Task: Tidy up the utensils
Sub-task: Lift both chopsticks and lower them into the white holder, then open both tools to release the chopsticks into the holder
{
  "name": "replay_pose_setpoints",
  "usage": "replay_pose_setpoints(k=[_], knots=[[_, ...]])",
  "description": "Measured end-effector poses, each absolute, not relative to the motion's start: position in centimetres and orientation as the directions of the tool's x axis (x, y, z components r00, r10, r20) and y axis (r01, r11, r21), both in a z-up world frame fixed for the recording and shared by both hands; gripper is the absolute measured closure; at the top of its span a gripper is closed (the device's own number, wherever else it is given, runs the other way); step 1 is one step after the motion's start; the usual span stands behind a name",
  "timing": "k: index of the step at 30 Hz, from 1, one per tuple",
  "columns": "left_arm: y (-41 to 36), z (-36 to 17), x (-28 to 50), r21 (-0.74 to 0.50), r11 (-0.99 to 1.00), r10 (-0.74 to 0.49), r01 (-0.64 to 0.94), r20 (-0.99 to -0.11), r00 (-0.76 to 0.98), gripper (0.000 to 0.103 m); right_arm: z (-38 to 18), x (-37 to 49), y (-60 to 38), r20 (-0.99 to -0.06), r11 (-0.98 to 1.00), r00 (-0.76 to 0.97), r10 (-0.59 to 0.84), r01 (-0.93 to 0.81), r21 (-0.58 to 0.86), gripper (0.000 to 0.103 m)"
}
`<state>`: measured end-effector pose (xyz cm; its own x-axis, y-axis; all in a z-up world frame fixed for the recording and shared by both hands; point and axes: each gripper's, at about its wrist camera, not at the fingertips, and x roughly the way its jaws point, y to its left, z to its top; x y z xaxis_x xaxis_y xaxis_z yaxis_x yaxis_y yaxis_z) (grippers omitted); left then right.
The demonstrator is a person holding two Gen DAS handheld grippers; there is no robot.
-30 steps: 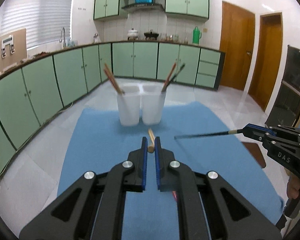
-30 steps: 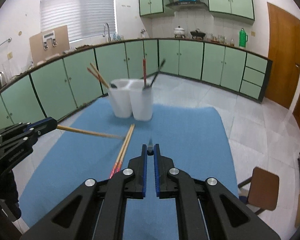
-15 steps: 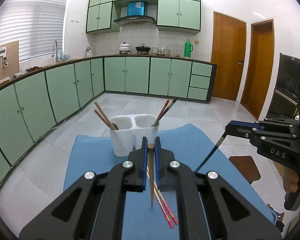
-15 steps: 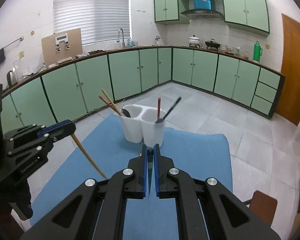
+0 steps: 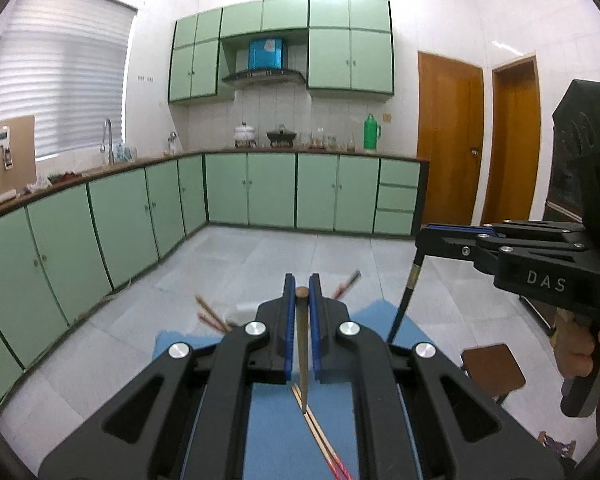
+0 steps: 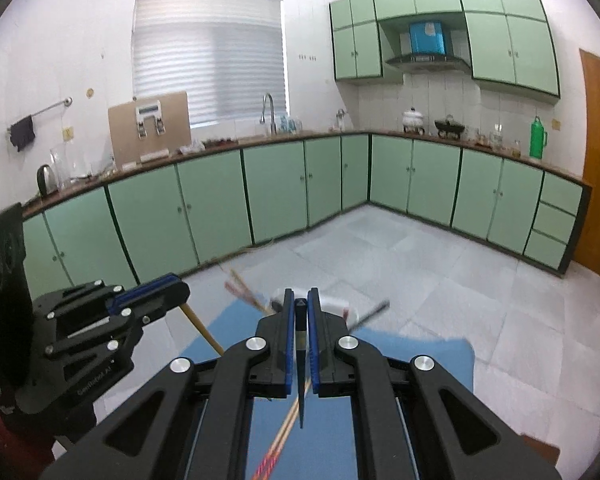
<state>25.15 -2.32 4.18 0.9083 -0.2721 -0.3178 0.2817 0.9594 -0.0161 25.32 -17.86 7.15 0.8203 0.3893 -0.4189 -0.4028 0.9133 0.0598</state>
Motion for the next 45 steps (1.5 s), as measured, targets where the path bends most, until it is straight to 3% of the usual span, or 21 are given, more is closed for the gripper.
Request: replay_pose_setpoints(k=[13, 22, 28, 32, 34, 39, 45], knots=[[-2.7, 9.3, 33.0, 0.011, 0.974, -0.219, 0.227, -0.217, 0.951, 0.098, 12.1, 33.7, -17.5, -0.302, 0.931, 0.88, 0.366, -0.35, 0.107, 0.097], [-3.4, 7.4, 38.7, 0.02, 0.977, -0.2, 0.211, -0.248, 0.948, 0.098, 9.7, 39.0, -17.2, -0.301, 0.946, 0.896, 0.325, -0.307, 0.107, 0.097], [-3.3, 3.7, 41.5, 0.006, 0.975, -0.208, 0.223, -0.338, 0.918, 0.097, 6.1, 40.7, -16.6, -0.366, 0.944, 0.87, 0.329, -0.313, 0.105, 0.096], [-2.4, 1.9, 42.3, -0.015, 0.977, -0.201, 0.212, -0.385, 0.901, 0.094, 4.7, 40.5, -16.8, -0.388, 0.949, 0.868, 0.31, -0.305, 0.077, 0.086], [-1.9, 1.6, 41.9, -0.025, 0.978, -0.201, 0.208, -0.388, 0.899, 0.085, 4.6, 40.0, -17.0, -0.386, 0.953, 0.873, 0.298, -0.292, 0.076, 0.08], [-1.0, 1.8, 39.3, -0.024, 0.979, -0.195, 0.2, -0.367, 0.91, 0.076, 4.9, 37.7, -18.7, -0.364, 0.964, 0.893, 0.264, -0.251, 0.084, 0.066], [-0.3, 1.1, 33.7, -0.036, 0.982, -0.187, 0.186, -0.345, 0.92, 0.062, 3.5, 32.5, -20.9, -0.346, 0.972, 0.909, 0.235, -0.214, 0.099, 0.04]])
